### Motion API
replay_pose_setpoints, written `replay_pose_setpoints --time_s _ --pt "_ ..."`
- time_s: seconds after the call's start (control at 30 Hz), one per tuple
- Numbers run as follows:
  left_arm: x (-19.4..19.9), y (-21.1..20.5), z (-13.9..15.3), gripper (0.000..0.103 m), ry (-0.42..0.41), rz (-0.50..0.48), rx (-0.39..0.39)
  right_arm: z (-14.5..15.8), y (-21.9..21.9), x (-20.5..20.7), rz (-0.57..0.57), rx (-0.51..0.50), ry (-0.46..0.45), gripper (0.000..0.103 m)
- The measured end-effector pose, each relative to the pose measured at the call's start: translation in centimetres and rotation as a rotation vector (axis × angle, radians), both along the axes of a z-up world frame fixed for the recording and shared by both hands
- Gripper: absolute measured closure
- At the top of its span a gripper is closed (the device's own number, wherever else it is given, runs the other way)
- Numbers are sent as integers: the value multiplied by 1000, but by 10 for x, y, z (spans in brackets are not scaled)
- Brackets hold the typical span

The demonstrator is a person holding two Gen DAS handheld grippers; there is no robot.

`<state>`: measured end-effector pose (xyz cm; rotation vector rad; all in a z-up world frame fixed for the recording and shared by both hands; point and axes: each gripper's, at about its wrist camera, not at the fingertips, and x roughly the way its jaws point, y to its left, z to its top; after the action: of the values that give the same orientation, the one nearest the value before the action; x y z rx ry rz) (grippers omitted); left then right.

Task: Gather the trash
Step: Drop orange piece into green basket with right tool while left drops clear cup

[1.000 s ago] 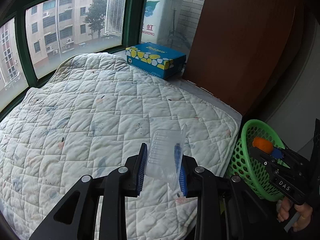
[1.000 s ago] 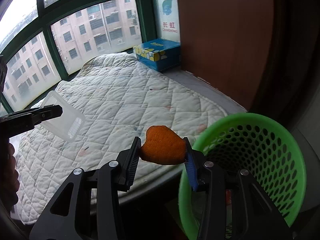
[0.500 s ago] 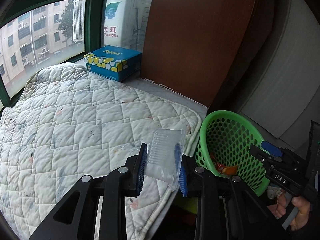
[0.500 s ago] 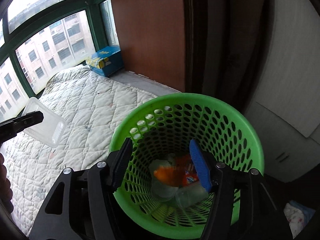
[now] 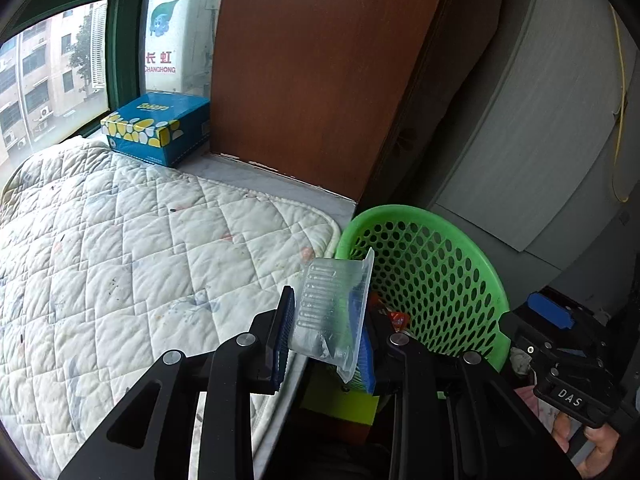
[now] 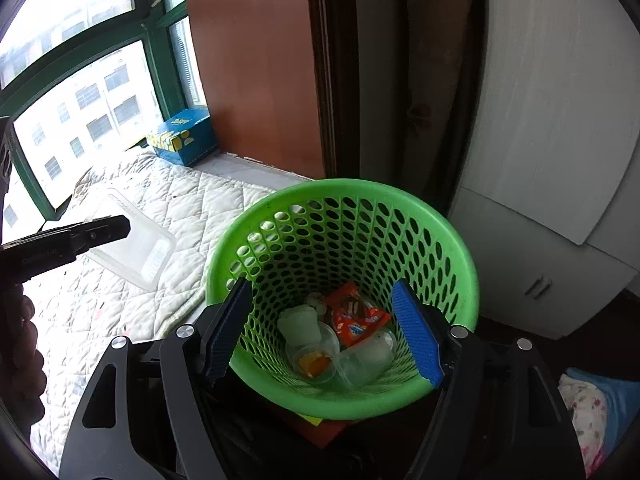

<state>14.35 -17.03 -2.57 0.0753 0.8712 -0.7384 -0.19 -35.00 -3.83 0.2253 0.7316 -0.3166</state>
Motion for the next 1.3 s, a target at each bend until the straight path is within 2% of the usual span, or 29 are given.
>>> replay_pose_setpoints --time_s 0.27,0.53,0.9,1.3 --pt "-1 -38 -5 76 27 -104 -9 2 -2 -21 -82 -6 12 29" --pt "-1 -68 -14 76 35 -156 4 1 -4 -31 -111 -11 18 28" --pt "1 -78 -20 75 27 -150 37 2 -4 -27 -99 2 5 28" --pt "5 -88 -34 73 55 -162 54 3 -1 -25 -91 6 3 28"
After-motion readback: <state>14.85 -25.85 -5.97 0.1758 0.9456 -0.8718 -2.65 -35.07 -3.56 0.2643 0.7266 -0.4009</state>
